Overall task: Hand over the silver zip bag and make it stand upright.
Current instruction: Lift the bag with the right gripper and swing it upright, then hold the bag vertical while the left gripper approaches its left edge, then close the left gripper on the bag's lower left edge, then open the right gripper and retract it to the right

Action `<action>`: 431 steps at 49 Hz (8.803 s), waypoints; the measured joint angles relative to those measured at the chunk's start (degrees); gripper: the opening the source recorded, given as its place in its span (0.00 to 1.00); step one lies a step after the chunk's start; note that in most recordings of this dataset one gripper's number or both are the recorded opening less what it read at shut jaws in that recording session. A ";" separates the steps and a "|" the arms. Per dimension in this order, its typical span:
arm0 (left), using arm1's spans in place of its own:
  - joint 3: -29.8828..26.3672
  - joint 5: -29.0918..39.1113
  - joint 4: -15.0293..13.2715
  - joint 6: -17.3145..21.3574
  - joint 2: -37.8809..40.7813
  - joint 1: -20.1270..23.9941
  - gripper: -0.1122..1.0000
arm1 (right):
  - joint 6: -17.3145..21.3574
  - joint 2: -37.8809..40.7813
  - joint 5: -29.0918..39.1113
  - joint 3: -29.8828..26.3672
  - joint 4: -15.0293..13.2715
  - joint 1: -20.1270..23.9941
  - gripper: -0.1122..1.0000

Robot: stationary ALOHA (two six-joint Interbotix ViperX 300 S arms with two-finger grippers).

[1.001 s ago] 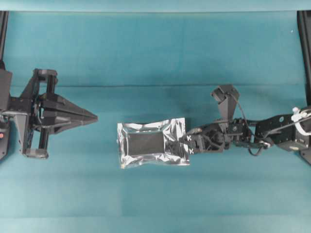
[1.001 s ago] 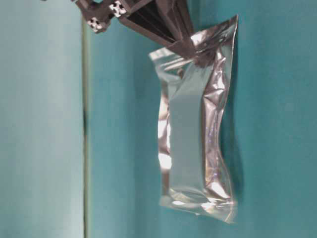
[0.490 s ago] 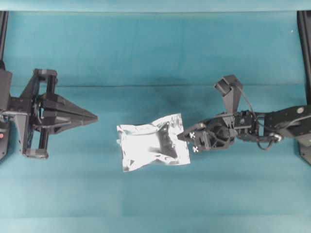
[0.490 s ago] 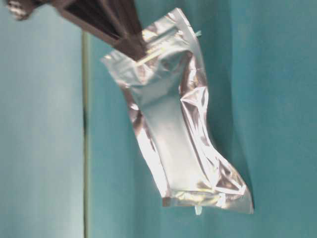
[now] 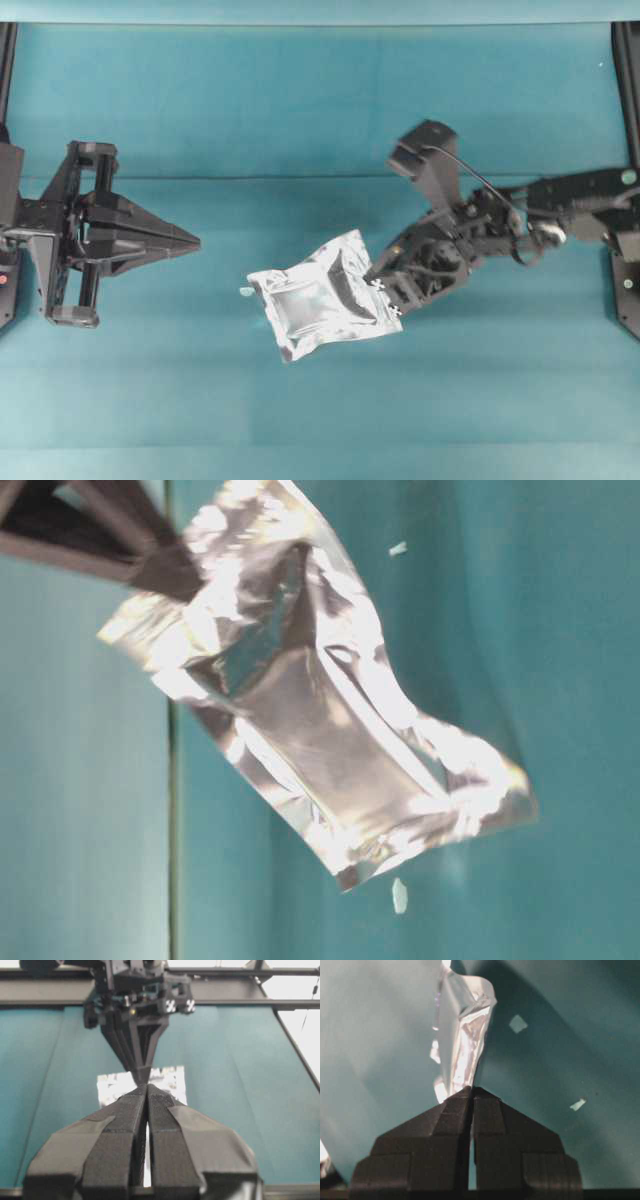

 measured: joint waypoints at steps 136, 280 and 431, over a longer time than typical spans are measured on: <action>10.37 -6.94 -0.09 -8.70 10.02 3.96 0.91 | -35.68 20.83 46.93 -41.31 -12.92 -0.35 0.11; -10.55 -31.82 -0.09 -9.05 55.72 3.96 0.46 | -37.00 21.18 45.88 -41.31 -12.92 0.62 0.11; -9.32 -30.59 0.00 -7.03 55.55 2.64 0.41 | -27.51 -18.19 18.11 -4.75 -16.79 2.72 0.93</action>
